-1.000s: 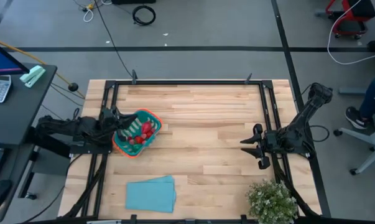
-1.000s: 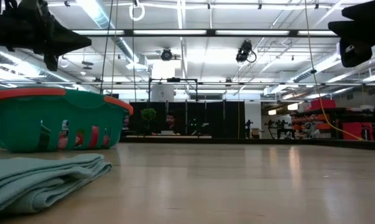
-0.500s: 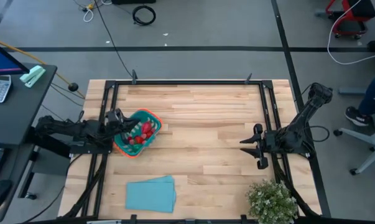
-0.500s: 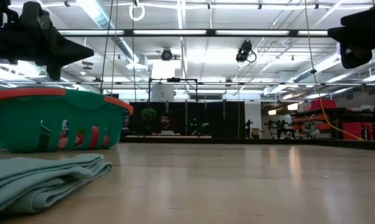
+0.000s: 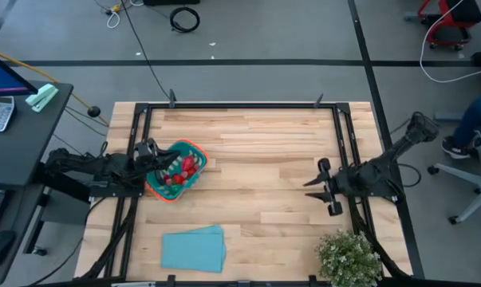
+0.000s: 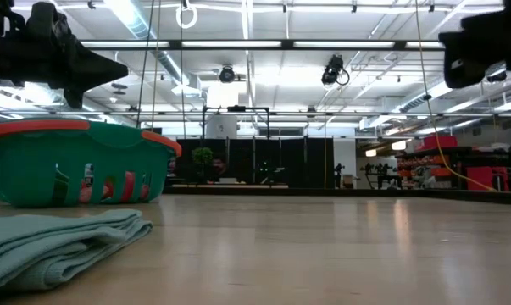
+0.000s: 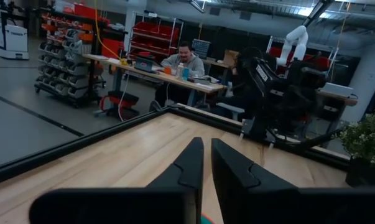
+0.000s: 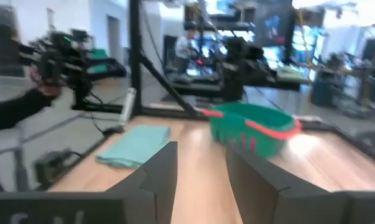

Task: Pick and placing Produce into tupperware
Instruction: Return to Home Position

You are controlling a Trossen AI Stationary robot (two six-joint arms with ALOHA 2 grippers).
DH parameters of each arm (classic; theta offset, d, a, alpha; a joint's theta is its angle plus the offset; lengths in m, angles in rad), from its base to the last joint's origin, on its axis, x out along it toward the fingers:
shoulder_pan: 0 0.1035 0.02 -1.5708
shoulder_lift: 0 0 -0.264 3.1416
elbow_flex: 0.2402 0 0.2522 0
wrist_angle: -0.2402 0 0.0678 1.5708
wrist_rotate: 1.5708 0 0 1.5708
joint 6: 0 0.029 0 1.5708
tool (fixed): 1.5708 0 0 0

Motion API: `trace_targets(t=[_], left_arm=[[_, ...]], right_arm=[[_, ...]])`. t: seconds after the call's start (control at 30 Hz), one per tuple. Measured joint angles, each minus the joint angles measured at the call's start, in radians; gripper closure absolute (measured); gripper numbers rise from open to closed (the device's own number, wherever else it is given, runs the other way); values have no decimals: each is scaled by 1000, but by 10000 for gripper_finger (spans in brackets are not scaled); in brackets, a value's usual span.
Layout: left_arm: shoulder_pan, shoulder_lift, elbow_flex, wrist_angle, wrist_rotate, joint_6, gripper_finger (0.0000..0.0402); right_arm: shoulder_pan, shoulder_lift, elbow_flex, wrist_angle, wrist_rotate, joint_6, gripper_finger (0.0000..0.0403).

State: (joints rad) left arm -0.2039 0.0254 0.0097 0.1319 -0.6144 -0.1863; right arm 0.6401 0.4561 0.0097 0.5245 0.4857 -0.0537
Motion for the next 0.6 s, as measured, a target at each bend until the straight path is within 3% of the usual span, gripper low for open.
trace_targets(t=[0.3, 0.6], left_arm=[[0, 0, 0, -2, -1, -4, 381], [0, 0, 0, -2, -1, -5, 368]], right_arm=[[-214, -3, 0, -17, -195, 54, 258], [-341, -39, 6, -38, -216, 88, 258]])
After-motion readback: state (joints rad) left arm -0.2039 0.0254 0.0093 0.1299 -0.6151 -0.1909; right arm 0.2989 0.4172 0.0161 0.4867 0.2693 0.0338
